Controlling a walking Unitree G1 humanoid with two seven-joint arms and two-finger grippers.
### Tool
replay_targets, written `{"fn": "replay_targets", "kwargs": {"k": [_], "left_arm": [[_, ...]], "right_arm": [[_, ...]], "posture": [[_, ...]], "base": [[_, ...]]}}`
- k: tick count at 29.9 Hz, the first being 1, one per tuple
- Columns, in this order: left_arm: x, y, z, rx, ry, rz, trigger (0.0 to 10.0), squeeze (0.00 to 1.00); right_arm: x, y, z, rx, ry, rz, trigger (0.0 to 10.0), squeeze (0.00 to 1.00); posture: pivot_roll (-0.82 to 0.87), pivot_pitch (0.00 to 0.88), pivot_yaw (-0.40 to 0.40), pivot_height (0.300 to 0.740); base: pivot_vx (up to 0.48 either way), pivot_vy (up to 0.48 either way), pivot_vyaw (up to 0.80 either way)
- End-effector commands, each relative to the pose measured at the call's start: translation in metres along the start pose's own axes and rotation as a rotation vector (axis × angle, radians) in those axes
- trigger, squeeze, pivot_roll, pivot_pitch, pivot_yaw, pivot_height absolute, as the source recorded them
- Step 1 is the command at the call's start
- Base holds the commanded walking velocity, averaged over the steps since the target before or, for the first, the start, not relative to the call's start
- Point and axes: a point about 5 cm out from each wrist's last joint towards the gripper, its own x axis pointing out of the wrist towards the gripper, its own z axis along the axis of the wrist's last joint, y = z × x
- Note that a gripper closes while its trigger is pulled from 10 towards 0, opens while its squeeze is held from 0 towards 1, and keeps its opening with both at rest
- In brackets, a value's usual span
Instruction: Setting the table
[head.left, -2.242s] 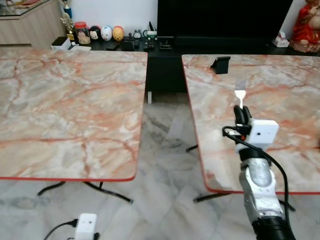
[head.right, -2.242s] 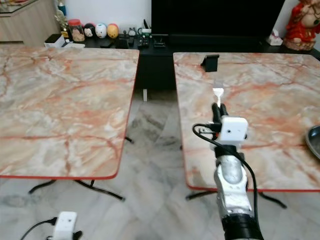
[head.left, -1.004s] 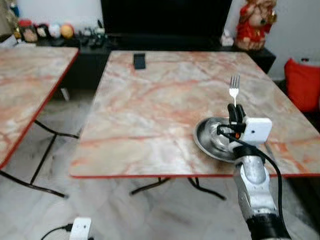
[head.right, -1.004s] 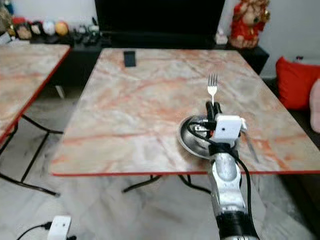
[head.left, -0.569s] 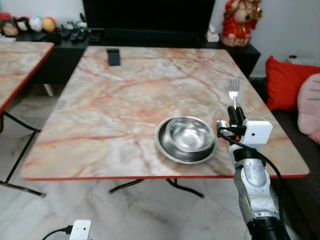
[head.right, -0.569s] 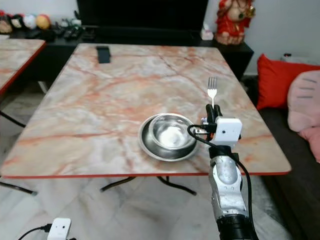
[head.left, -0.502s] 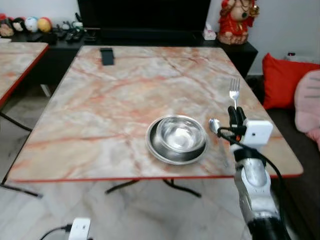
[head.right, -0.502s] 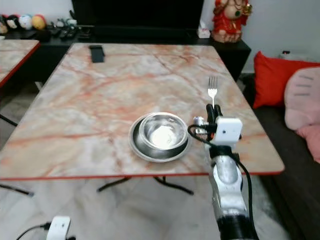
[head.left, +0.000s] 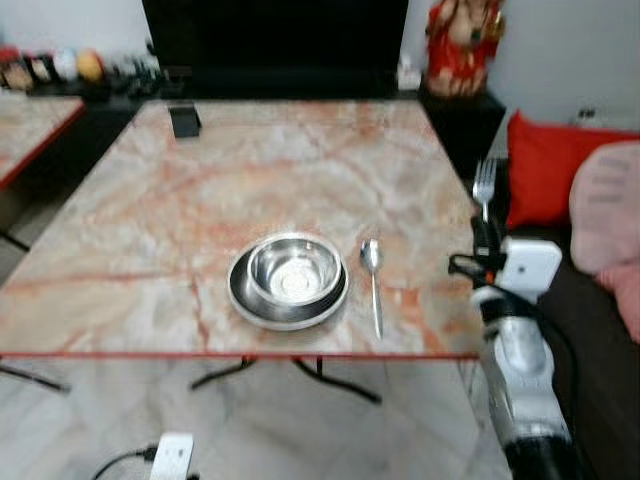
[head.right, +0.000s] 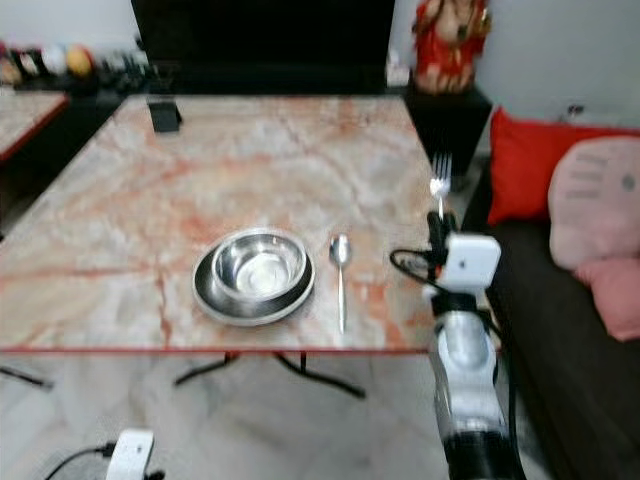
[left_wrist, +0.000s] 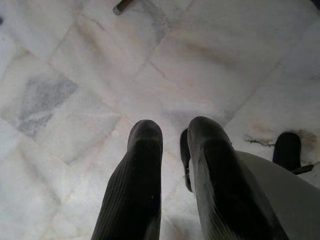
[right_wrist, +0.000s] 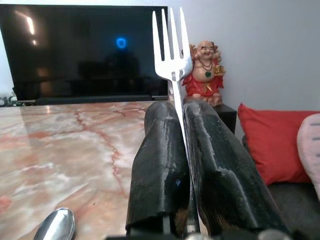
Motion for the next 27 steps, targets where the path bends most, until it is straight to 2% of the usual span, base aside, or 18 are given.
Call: {"fn": "replay_targets", "kwargs": {"k": [1,8,13,21,27], "left_arm": [[-0.0014,0.0046,-0.0044,0.015,0.014,0.005,10.0,0.00],[-0.0006,0.0061,-0.0010,0.012,0.007,0.004,10.0,0.00],[-0.0001,0.0068,0.0009,0.014,0.005,0.006,10.0,0.00],[-0.0004,0.0089,0.0005,0.010,0.008,0.010,10.0,0.00],[-0.0002,0.0102,0.0015,-0.004,0.005,0.012,10.0,0.00]], "right_arm": [[0.0001,0.0039,-0.0008,0.015,0.014,0.012,10.0,0.00],[0.0007,0.0081,-0.0039,0.000,0.043,0.042,10.0,0.00],[0.0019,0.0066,-0.0023,0.008,0.036,0.029,10.0,0.00],[0.0037,0.0067,-0.0024,0.023,0.048,0.015,10.0,0.00],[0.0037,0.0072,-0.0095,0.022,0.099,-0.014,10.0,0.00]], "posture": [[0.01,0.000,-0.013,0.731],[0.01,0.000,-0.007,0.731],[0.01,0.000,-0.003,0.731],[0.02,0.000,0.004,0.731],[0.02,0.000,0.007,0.731]], "base": [[0.000,0.000,0.00],[0.000,0.000,0.00],[0.000,0.000,0.74],[0.000,0.000,0.00],[0.000,0.000,0.00]]}}
